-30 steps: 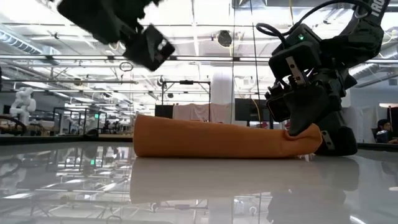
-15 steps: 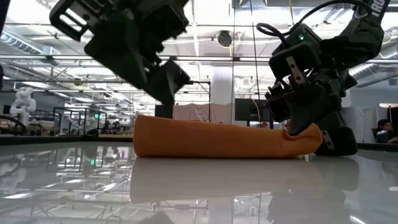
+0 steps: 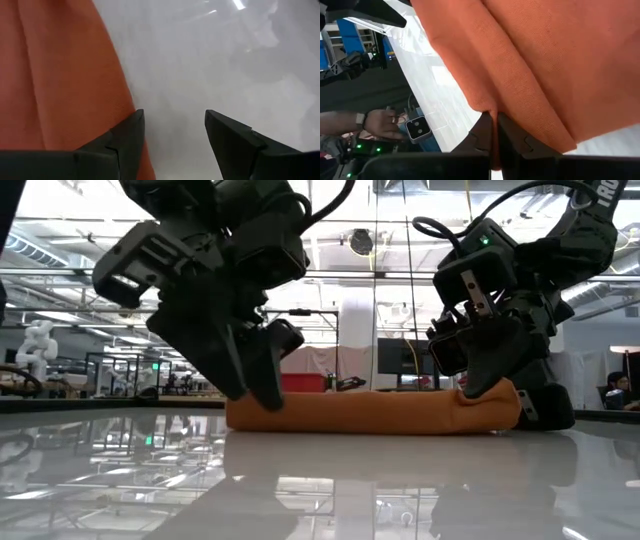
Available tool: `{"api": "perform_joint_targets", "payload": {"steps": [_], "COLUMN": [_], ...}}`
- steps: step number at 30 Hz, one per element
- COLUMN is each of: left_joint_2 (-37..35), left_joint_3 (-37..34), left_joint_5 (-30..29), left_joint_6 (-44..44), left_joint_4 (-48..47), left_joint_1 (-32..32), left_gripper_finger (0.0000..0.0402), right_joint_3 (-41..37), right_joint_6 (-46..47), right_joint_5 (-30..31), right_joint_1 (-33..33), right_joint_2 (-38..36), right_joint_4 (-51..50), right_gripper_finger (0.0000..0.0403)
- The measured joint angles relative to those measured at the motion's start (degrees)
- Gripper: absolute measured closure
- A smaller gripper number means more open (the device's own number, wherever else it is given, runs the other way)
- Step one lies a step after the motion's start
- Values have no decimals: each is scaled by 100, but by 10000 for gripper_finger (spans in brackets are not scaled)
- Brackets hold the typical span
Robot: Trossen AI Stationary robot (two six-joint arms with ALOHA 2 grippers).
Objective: Roll towel
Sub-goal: Roll the orange towel
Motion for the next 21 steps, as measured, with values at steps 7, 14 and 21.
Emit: {"api": "perform_joint_targets", "payload": {"steps": [7, 14, 21], "left_joint_2": [-28, -28, -33], "left_joint_3": [47, 243, 415], "left_joint_5": [-764, -1472, -1946], "left_joint_6": [236, 735, 1677], "left_joint_4": [-53, -52, -168], "left_joint_1": [0, -2, -11], "left_gripper_finger": [187, 187, 187], "right_joint_3": [-2, -2, -4], "right_joint_6": [1, 22, 35], "right_joint_5": [0, -24, -99], "right_joint_1": [0, 0, 0], "right_joint_2": [1, 2, 2], "right_joint_4": [24, 99, 173], "right_gripper_finger": [401, 401, 401]}}
